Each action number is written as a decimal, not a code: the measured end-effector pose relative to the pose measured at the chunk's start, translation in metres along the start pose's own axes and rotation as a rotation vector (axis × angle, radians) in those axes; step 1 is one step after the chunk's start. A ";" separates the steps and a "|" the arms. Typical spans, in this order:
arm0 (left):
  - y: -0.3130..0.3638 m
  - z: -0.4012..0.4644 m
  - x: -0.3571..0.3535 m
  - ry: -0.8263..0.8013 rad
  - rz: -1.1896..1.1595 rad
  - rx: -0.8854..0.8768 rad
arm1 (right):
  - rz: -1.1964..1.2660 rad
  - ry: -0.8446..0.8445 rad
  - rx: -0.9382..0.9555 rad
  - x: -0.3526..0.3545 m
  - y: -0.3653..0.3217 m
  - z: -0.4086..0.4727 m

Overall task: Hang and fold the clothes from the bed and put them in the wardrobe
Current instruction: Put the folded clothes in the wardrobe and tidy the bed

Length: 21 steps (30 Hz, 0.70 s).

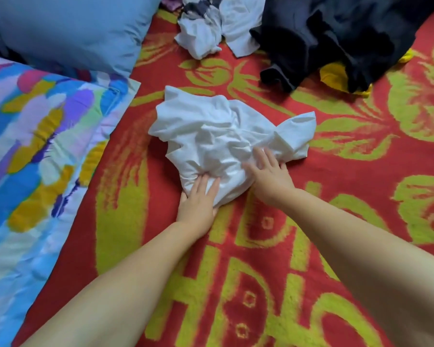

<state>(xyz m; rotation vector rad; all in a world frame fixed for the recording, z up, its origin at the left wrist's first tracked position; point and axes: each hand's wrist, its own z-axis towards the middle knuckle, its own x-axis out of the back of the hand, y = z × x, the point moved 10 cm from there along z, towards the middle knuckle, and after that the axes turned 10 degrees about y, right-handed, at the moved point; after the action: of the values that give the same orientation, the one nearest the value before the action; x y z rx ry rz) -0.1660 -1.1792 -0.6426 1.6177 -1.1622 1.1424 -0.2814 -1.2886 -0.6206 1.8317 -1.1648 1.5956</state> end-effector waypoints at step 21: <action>0.063 -0.121 0.130 -0.257 -0.556 -0.134 | -0.035 -0.003 0.018 0.161 -0.019 -0.143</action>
<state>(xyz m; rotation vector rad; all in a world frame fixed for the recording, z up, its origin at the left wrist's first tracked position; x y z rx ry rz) -0.2307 -1.1083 -0.4799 1.8576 -0.8349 0.5026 -0.3523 -1.2157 -0.4299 1.8554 -1.1174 1.5895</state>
